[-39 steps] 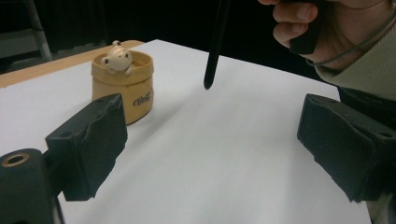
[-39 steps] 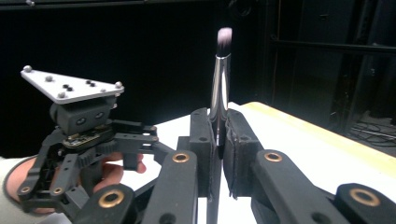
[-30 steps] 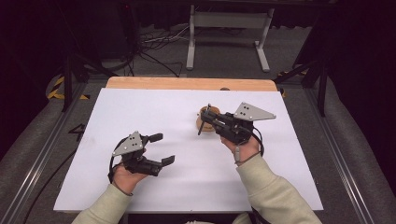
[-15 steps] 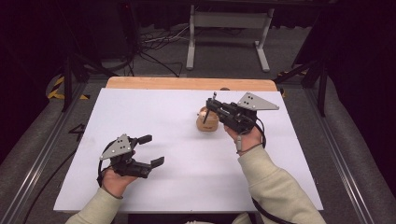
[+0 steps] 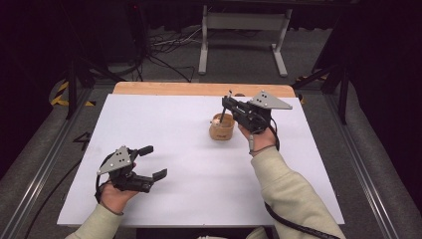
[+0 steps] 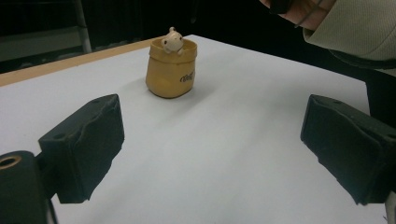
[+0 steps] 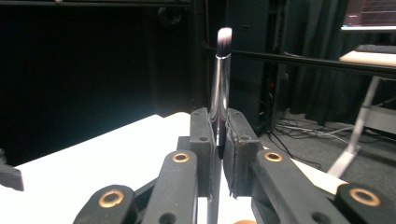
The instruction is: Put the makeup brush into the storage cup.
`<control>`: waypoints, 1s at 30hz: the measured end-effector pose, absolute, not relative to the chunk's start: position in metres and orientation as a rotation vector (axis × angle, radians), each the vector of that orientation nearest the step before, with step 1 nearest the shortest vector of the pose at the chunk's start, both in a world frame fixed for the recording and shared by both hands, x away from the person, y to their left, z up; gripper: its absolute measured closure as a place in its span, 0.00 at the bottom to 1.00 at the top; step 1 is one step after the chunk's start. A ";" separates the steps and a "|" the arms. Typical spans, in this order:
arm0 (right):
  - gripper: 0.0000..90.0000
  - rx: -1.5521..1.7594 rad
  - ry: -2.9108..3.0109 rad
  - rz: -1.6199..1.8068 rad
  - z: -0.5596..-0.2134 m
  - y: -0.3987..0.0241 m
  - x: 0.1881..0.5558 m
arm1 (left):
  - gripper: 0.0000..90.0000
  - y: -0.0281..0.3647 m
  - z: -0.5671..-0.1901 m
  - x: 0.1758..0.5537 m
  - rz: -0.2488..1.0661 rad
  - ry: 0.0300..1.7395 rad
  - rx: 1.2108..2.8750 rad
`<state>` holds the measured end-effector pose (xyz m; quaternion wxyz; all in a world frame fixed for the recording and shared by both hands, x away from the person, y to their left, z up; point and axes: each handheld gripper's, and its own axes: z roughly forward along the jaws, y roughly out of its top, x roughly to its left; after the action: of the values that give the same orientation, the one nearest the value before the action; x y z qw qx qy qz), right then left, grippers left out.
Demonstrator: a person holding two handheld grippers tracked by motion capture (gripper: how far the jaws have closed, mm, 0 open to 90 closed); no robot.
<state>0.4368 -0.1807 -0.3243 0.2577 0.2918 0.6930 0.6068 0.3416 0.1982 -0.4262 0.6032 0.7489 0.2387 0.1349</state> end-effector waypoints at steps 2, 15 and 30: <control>0.92 0.807 1.871 1.630 -0.326 -0.182 0.440 | 0.08 0.199 -0.427 0.341 0.309 0.560 1.728; 0.92 0.911 1.793 1.558 -0.339 -0.191 0.461 | 0.08 0.202 -0.429 0.344 0.327 0.573 1.734; 0.92 0.899 1.802 1.558 -0.363 -0.192 0.472 | 0.08 0.202 -0.430 0.345 0.320 0.581 1.736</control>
<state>0.4719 -0.1923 -0.3633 0.2934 0.3376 0.6765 0.5850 0.3446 0.2017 -0.4302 0.5984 0.7484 0.2505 0.1381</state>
